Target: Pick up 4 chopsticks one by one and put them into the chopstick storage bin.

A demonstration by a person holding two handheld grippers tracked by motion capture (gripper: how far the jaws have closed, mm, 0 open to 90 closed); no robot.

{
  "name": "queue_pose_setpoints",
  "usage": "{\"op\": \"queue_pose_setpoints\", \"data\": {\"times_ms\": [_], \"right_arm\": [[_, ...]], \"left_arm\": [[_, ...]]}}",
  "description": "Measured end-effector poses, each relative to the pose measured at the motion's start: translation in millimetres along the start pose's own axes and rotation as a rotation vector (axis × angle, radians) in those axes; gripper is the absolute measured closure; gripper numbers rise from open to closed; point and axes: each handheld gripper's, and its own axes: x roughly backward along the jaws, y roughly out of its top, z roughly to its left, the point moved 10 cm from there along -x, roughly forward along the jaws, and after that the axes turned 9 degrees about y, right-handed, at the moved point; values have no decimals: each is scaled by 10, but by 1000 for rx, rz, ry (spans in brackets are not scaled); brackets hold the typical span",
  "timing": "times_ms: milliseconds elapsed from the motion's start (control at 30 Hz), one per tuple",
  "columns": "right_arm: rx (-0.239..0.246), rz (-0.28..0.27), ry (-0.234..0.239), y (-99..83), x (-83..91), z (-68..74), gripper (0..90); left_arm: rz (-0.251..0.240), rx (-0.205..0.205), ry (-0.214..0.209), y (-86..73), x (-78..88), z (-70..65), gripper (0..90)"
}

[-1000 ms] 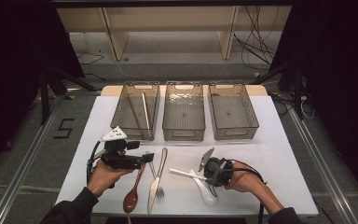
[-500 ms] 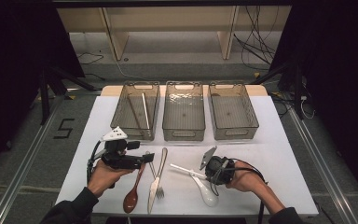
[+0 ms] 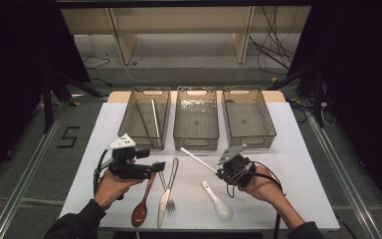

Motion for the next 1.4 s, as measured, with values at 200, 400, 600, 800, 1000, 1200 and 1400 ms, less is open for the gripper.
{"op": "queue_pose_setpoints", "data": {"times_ms": [200,400,600,800,1000,1200,1400], "right_arm": [[-37,-121,-34,201,97,9,857],[-45,-181,-43,317,129,39,856],[-43,-199,-40,381,106,77,856],[-31,-225,-41,455,91,119,856],[-27,-247,-43,528,71,168,856],[-16,-264,-41,592,56,201,855],[-9,-273,-37,627,51,236,856]], "left_arm": [[-16,15,-35,89,-42,-129,157],[-15,62,-79,171,-151,-278,158],[-13,86,-115,245,-286,-421,161],[-7,114,-133,284,-403,-492,168],[-12,141,-155,292,-439,-526,243],[-6,134,-167,291,-451,-569,388],[-4,167,-180,292,-477,-563,507]]}}
